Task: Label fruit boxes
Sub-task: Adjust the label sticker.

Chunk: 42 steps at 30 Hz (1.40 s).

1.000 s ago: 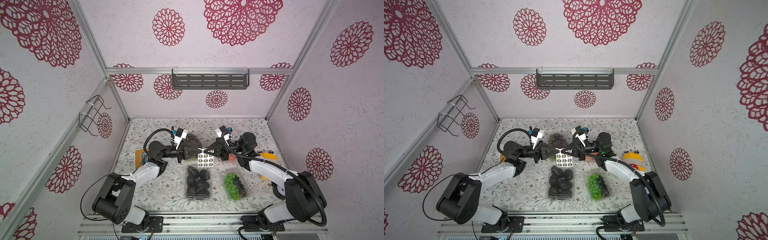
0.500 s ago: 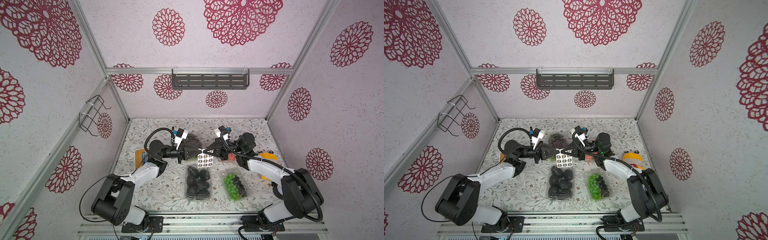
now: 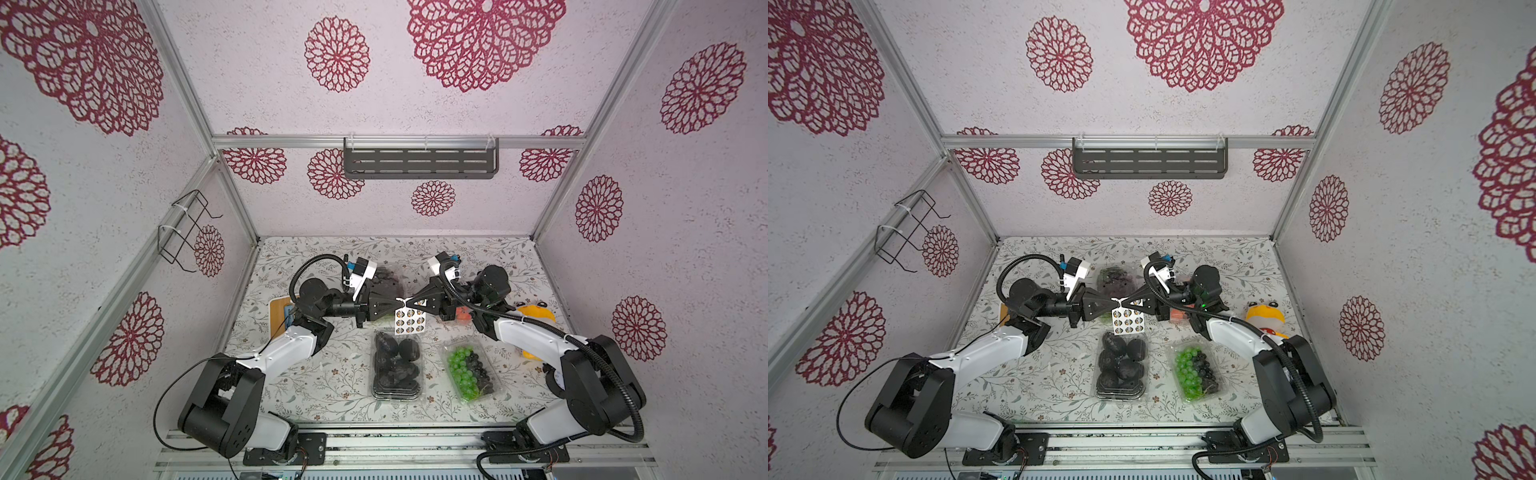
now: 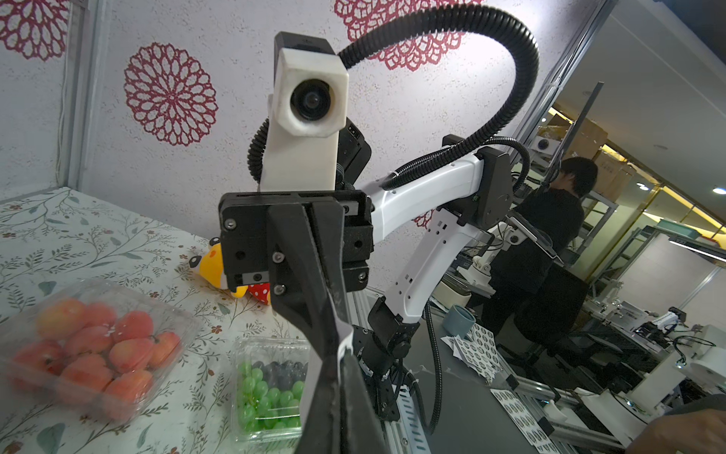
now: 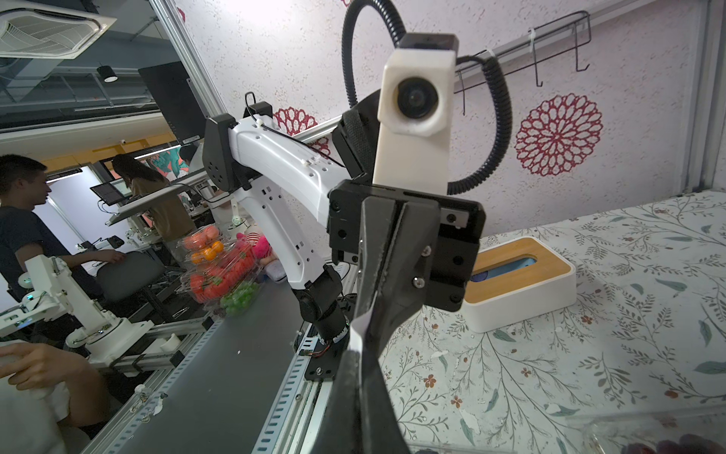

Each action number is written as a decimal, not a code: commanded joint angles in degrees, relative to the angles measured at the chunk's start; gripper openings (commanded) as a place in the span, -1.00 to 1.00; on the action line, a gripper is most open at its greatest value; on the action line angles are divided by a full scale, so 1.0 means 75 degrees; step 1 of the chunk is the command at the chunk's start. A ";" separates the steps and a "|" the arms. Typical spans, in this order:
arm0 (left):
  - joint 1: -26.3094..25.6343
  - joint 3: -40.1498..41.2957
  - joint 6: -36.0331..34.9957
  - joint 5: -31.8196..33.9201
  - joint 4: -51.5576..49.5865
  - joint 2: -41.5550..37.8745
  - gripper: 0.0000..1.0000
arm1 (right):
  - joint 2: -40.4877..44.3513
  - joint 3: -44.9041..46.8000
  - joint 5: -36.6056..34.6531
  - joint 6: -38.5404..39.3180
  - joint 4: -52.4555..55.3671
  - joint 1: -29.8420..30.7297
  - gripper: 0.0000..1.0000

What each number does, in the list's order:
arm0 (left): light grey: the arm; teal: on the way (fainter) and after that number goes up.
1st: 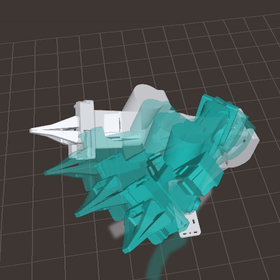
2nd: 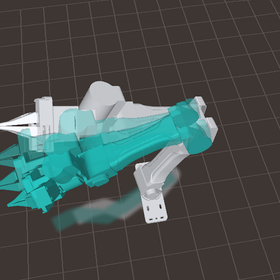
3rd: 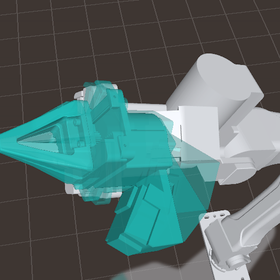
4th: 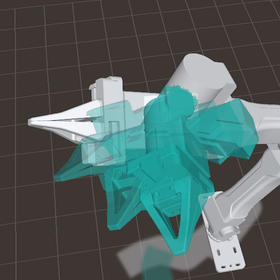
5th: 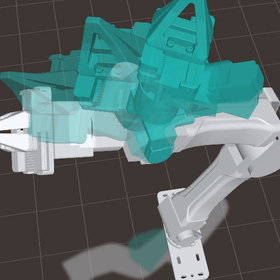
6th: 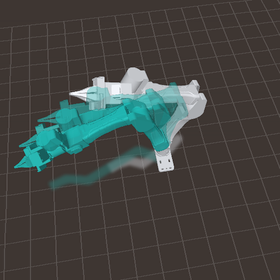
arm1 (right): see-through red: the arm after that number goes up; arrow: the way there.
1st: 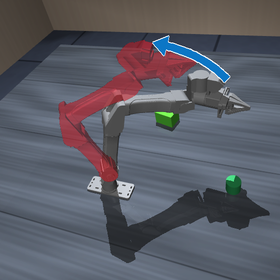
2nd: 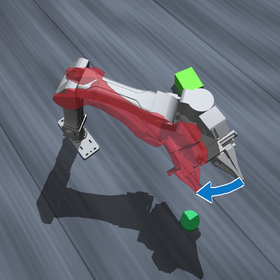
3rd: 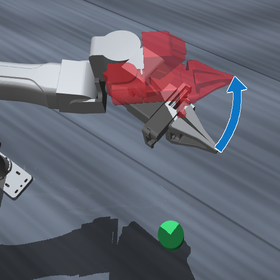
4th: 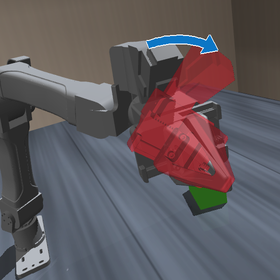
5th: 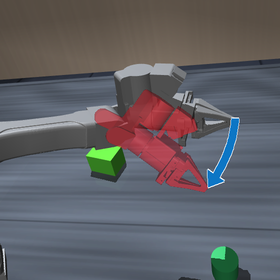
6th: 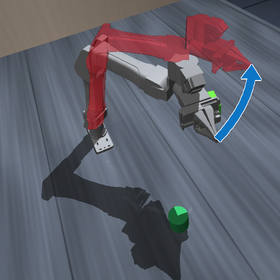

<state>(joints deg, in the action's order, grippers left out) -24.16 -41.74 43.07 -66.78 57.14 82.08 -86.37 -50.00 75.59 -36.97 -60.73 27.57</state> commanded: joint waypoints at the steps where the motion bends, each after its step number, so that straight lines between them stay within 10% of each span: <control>1: -0.0101 -0.0001 0.0041 -0.0076 0.0092 -0.0129 -1.00 | 0.0006 -0.0271 0.0024 0.0185 -0.0140 -0.0007 -1.00; 25: -0.0213 -0.0119 -0.0450 0.0115 -0.0703 -0.0245 -1.00 | 0.0008 -0.0330 -0.0060 0.0448 0.0282 0.0044 -1.00; 42: -0.0213 -0.0177 -0.0785 0.0293 -0.1240 -0.0374 -1.00 | 0.0019 -0.0294 -0.0094 0.0462 0.0313 0.0039 -0.60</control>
<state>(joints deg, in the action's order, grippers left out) -25.23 -41.78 38.50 -64.86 48.75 80.36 -86.56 -50.02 75.20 -34.50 -56.27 27.68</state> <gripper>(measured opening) 0.037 0.196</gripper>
